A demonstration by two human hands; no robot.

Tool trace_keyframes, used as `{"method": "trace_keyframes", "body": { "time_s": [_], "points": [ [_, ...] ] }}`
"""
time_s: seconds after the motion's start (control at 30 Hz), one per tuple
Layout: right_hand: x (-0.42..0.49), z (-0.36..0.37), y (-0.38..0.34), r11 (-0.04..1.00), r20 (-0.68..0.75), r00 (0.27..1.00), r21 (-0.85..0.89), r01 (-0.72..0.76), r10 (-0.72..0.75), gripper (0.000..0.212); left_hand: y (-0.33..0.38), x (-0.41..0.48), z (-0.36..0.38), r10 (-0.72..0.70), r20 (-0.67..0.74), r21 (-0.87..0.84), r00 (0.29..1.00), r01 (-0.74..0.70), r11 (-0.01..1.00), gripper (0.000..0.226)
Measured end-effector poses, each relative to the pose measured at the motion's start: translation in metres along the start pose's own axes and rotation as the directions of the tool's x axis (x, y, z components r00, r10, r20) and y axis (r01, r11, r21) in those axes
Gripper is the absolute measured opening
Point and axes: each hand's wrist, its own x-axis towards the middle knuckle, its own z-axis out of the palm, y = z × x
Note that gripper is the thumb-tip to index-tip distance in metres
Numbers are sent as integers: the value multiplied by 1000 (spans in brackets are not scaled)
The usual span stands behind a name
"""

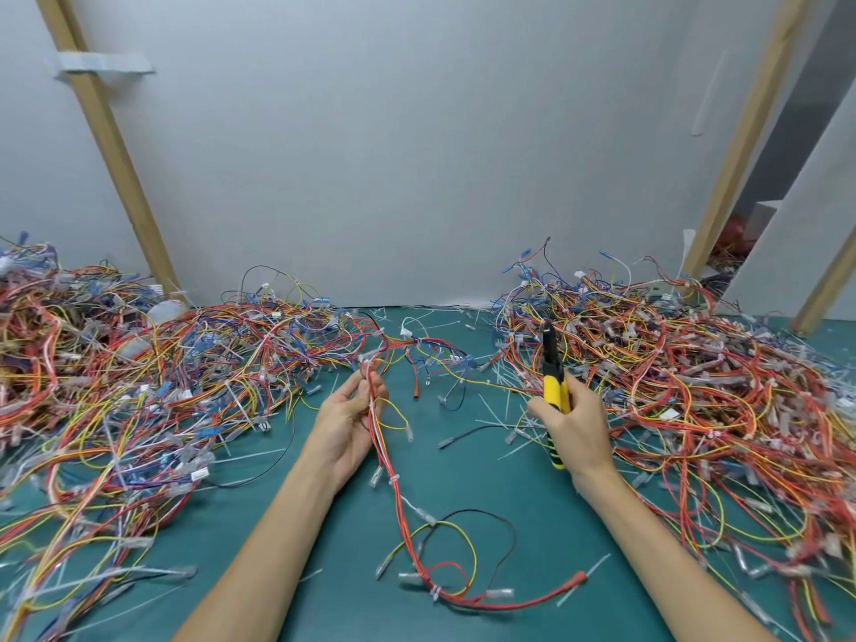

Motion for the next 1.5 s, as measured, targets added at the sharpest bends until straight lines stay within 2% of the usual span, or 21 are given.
{"method": "trace_keyframes", "body": {
  "time_s": [0.17, 0.3, 0.37, 0.4, 0.43, 0.5, 0.53, 0.6, 0.67, 0.7, 0.73, 0.83, 0.97, 1.07, 1.2, 1.27, 1.33, 1.4, 1.5],
  "points": [
    [1, -2, -2, 986, -15, 992, 115, -121, 123, 29, -2, 2, -5, -23, 45, 29, 999, 22, 999, 28],
    [1, -5, -4, 959, -13, 980, 210, -190, 197, 37, -3, 4, -8, -30, 103, 90, 994, 21, 996, 27],
    [0, -6, -7, 952, -18, 977, 229, -204, 214, 31, -1, 4, -6, -33, 118, 198, 993, 9, 980, 28],
    [0, -6, -7, 949, -16, 975, 236, -210, 220, 29, 1, 3, -6, -32, 117, 316, 993, -7, 949, 29],
    [0, -6, -8, 947, -10, 975, 238, -213, 222, 29, 3, 3, -7, -35, 117, 476, 993, -25, 879, 32],
    [-1, -6, -7, 951, 2, 975, 224, -215, 220, 28, 11, 1, -8, -50, 123, 765, 991, -62, 641, 38],
    [-1, -5, -7, 955, 9, 976, 207, -214, 217, 29, 15, -1, -7, -63, 120, 849, 991, -70, 524, 39],
    [-1, -4, -7, 962, 25, 977, 172, -212, 211, 35, 25, -6, -7, -73, 134, 959, 988, -111, 259, 37],
    [-1, -2, -6, 969, 39, 978, 139, -206, 203, 44, 33, -10, -9, -56, 176, 975, 983, -182, -129, 36],
    [-1, -2, -6, 971, 44, 979, 125, -202, 198, 47, 35, -11, -10, -37, 191, 943, 981, -194, -272, 33],
    [-2, -1, -5, 975, 48, 981, 110, -193, 189, 46, 37, -15, -9, -8, 190, 918, 982, -180, -354, 31],
    [-5, 2, -5, 993, 26, 992, 9, -120, 120, 30, 36, -29, -8, 45, 128, 879, 991, -92, -467, 33],
    [-11, 8, -2, 979, 0, 997, -191, 74, -75, 27, 24, -42, -1, -34, 11, 856, 999, -27, -516, 45],
    [-17, 12, -2, 908, 70, 975, -354, 223, -212, 23, 22, -40, 10, -89, -6, 849, 996, -42, -527, 38],
    [-21, 15, -6, 807, 171, 942, -485, 337, -290, 27, 29, -31, 26, -79, 12, 856, 997, -51, -514, 20],
    [-21, 14, -9, 722, 264, 904, -544, 427, -336, 31, 33, -26, 32, -44, 63, 891, 997, -76, -447, 16],
    [-21, 15, -10, 622, 370, 862, -597, 507, -347, 45, 39, -20, 37, 46, 128, 926, 991, -103, -362, 13],
    [-23, 16, -9, 595, 451, 842, -602, 533, -297, 54, 48, -14, 42, 156, 188, 952, 970, -140, -273, 13],
    [-23, 16, -6, 554, 537, 816, -622, 554, -212, 60, 56, -8, 48, 233, 203, 979, 951, -203, -26, 18]
  ]
}}
